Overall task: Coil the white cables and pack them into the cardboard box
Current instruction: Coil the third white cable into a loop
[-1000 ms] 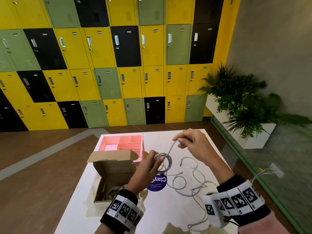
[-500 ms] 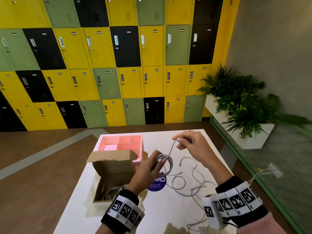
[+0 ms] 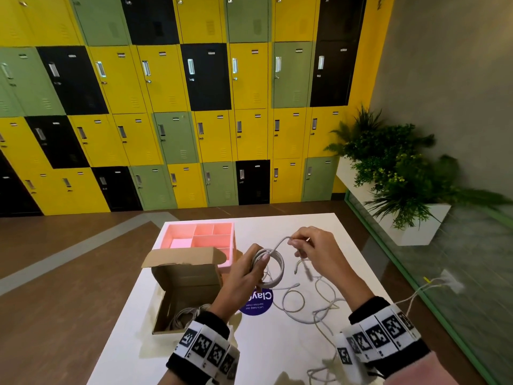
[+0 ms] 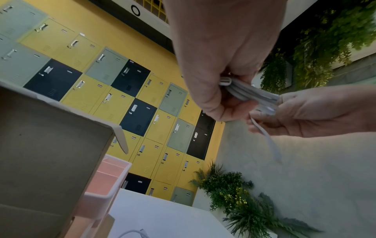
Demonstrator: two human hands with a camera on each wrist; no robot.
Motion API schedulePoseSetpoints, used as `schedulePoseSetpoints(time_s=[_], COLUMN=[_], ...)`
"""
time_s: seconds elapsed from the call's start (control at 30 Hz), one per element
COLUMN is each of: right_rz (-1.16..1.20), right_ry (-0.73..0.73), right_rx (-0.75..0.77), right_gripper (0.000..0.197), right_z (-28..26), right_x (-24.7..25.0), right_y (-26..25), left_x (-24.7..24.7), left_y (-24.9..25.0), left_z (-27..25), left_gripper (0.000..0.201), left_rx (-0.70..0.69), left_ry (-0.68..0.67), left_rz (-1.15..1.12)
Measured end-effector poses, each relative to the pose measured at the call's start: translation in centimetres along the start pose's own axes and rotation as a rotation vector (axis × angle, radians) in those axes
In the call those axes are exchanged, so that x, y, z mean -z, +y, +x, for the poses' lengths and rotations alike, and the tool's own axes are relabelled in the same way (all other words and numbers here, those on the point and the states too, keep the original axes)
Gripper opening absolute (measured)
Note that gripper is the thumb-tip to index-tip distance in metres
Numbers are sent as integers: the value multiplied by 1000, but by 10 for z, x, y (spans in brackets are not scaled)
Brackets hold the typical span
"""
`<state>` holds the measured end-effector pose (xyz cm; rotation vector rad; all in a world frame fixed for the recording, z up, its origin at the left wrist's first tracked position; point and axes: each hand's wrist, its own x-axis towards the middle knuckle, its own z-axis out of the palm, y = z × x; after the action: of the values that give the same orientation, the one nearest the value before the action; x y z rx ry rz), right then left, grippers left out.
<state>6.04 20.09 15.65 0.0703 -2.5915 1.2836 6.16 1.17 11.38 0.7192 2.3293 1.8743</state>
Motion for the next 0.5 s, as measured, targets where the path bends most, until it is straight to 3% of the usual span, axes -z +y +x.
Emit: schedulePoseSetpoints(time_s=[0.27, 0.37, 0.5], right_rz=[618, 623, 380], right_ry=[-48, -95, -187], right_rx=[-201, -253, -195], right_gripper=[11, 19, 19], right_z=[-7, -12, -18], right_x=[-12, -16, -21], right_y=[-11, -13, -13], left_x=[-3, -3, -3], left_y=[1, 0, -4], left_z=[3, 5, 7], left_gripper=[14, 17, 20], left_rx=[11, -5, -11], left_ry=[-10, 2, 54], left_rz=[-11, 13, 37])
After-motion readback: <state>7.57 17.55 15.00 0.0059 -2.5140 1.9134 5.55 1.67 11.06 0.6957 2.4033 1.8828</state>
